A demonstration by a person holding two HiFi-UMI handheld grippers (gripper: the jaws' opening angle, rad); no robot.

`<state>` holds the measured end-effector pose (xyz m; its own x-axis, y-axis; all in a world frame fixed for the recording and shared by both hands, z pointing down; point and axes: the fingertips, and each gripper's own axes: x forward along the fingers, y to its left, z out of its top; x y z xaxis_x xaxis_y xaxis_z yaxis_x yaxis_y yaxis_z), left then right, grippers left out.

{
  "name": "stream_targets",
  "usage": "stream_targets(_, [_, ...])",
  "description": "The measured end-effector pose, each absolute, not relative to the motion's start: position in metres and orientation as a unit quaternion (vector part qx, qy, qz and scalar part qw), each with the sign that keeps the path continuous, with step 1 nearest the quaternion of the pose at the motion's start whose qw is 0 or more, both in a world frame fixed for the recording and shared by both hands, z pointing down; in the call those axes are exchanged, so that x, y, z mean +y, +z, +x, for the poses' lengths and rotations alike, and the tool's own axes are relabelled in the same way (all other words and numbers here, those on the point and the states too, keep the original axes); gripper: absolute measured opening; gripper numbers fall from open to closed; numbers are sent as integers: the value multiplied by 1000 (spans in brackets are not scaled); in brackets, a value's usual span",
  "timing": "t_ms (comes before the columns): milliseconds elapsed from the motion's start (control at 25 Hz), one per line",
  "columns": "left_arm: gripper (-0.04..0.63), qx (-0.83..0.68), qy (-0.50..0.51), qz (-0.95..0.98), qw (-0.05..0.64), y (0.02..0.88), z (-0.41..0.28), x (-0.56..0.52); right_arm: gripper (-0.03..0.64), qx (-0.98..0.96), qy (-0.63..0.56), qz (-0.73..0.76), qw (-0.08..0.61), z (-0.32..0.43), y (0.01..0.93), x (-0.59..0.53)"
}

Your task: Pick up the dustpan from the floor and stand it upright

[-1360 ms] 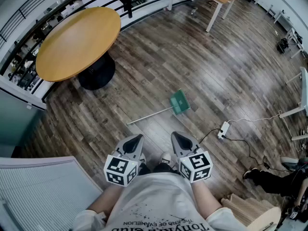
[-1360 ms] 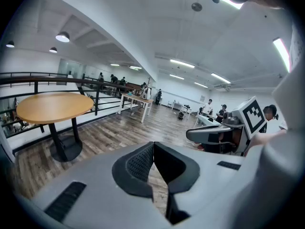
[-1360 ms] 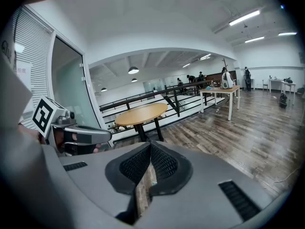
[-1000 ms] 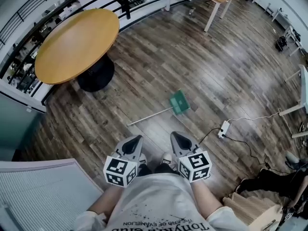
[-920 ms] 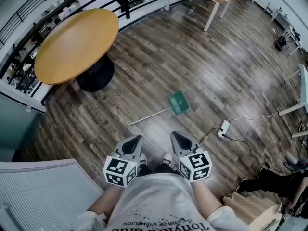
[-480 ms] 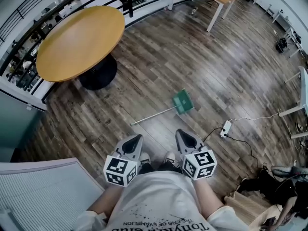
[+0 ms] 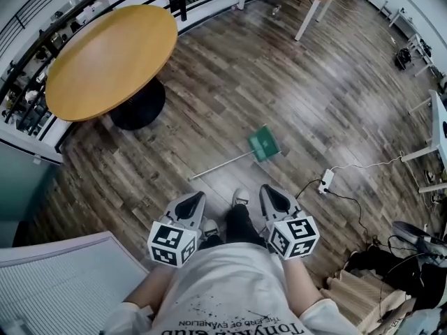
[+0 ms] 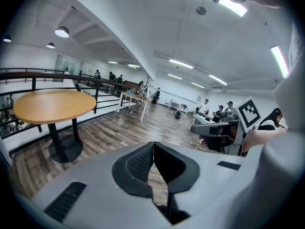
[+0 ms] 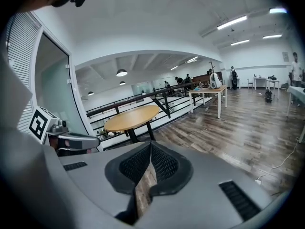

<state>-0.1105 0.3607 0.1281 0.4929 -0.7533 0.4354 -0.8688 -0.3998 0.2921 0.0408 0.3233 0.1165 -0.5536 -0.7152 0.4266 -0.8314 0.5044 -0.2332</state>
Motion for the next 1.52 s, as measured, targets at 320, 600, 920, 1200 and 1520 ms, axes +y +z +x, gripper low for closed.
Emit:
stream_targets(320, [25,-498,120,820,254,133,-107,317,26,-861,214,441,135,43,123,271])
stream_targets(600, [25,-513,114,810,261,131,-84,242,26,-868,217,425,138,69,123,191])
stream_targets(920, [25,-556,89,778,277,129,-65,164,26,-884,219,388,142,93,129,115])
stream_targets(1200, [25,-573,93,765,277,133,-51,130,26,-887,224,374,149,115,141,78])
stream_targets(1520, [25,-569,103,765,284,142,-66,125,26,-883,232,375,157,107,152,64])
